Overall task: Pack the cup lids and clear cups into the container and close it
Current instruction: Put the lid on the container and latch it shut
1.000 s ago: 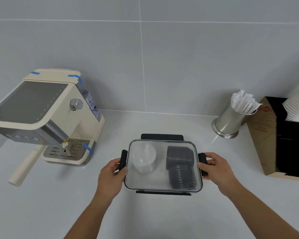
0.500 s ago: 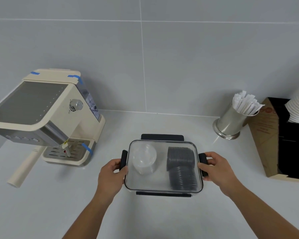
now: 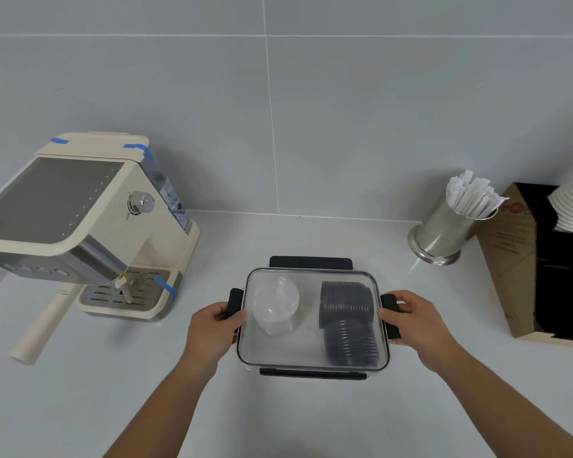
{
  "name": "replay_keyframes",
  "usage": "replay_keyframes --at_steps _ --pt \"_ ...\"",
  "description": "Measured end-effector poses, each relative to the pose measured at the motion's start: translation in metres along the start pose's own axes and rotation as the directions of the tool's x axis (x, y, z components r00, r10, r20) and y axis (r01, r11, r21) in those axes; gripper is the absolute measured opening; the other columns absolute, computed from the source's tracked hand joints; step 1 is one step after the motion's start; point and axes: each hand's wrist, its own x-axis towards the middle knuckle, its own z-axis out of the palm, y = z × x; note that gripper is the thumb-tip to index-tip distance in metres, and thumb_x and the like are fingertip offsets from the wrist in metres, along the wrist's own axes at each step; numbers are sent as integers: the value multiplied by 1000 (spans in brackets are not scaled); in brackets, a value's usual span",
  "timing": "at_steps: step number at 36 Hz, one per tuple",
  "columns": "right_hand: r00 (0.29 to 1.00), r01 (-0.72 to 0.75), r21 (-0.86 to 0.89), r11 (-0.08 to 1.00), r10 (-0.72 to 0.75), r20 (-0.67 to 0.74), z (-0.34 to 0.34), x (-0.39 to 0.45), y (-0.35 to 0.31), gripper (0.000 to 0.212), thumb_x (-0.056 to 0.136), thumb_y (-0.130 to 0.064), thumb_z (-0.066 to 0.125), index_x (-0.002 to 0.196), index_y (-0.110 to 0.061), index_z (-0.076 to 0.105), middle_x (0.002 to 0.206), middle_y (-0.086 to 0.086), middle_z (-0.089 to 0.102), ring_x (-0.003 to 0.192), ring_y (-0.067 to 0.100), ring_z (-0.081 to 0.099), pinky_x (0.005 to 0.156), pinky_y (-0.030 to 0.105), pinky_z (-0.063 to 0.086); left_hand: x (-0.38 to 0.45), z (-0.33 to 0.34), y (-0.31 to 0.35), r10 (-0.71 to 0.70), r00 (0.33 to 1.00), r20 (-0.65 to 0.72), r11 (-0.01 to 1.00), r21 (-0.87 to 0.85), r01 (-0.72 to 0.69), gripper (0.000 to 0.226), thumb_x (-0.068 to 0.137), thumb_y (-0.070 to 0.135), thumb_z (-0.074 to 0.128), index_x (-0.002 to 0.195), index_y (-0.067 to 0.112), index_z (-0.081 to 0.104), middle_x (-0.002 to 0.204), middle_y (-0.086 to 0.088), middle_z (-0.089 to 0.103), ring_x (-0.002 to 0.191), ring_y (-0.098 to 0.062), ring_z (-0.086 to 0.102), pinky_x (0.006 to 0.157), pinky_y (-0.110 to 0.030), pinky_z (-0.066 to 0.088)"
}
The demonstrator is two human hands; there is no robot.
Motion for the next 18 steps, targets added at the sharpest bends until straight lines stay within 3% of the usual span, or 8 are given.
replay_keyframes --at_steps 4,12,18 --pt "1000 3 3 1000 -3 16 0 0 1 19 88 -4 68 103 -14 65 94 15 70 80 31 67 61 36 57 -1 -2 5 -31 999 29 999 -18 31 16 86 4 71 80 19 69 89 -13 73 82 -31 68 65 -31 57" --pt "1000 15 -25 1000 -14 20 0 1 2 17 90 -3 63 102 -16 63 95 15 68 82 31 65 67 41 58 -1 -3 4 -46 998 52 999 22 45 7 85 8 73 88 14 71 95 -12 73 89 -32 70 79 -40 60" --pt "1000 10 -21 1000 -10 4 2 0 3 18 91 -4 63 103 -17 63 95 13 69 82 31 66 67 41 58 -1 -1 5 -13 999 37 999 36 12 16 87 8 71 81 23 67 90 -8 72 87 -30 68 65 -29 55"
